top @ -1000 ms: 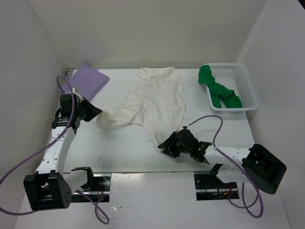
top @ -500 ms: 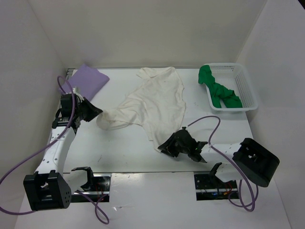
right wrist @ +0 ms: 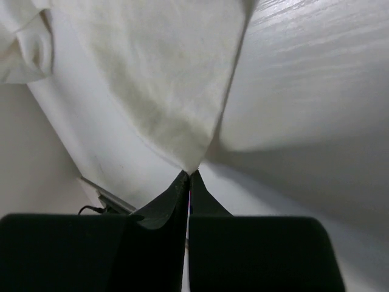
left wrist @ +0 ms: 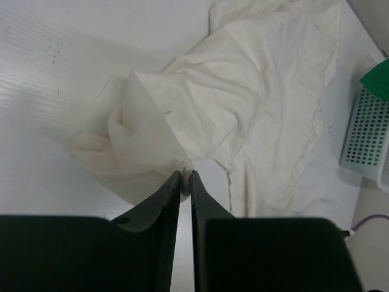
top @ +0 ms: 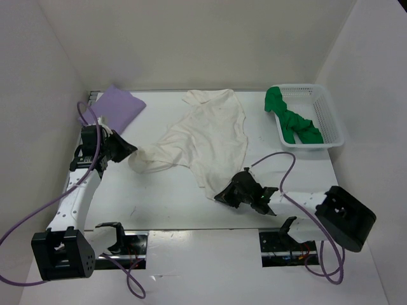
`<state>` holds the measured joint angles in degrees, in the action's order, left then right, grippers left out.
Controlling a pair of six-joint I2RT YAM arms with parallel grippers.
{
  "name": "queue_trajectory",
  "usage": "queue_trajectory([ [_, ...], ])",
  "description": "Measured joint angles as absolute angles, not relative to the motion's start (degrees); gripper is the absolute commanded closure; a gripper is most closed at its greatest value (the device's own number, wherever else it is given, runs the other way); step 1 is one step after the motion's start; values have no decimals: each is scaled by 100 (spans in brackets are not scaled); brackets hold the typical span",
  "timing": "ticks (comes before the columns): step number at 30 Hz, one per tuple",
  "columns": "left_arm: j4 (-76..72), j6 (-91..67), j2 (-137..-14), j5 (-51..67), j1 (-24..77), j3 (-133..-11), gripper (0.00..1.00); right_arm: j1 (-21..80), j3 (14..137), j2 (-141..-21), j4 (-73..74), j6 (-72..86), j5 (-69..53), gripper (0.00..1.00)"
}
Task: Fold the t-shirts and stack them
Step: Flatten out the tshirt
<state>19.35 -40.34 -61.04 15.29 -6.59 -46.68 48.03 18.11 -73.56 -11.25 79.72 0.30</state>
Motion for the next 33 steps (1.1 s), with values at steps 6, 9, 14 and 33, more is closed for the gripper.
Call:
queue_trajectory([
  [6, 2215, -3743, -6128, 1273, -655, -4897, 77, 4797, 1861, -4724, 843, 8014, 121, 100],
  [9, 2333, -3594, -6128, 1026, -652, -5131, 81, 4794, 1929, -2950, 2067, 8350, 58, 100],
  [14, 2628, -3435, -6143, 272, -648, -5441, 88, 4810, 2167, -528, 4042, 9183, -16, 100],
  [33, 2720, -4477, -6403, 593, -1461, -4136, 0, 4982, 3461, -3857, 3706, 7806, 528, 100],
])
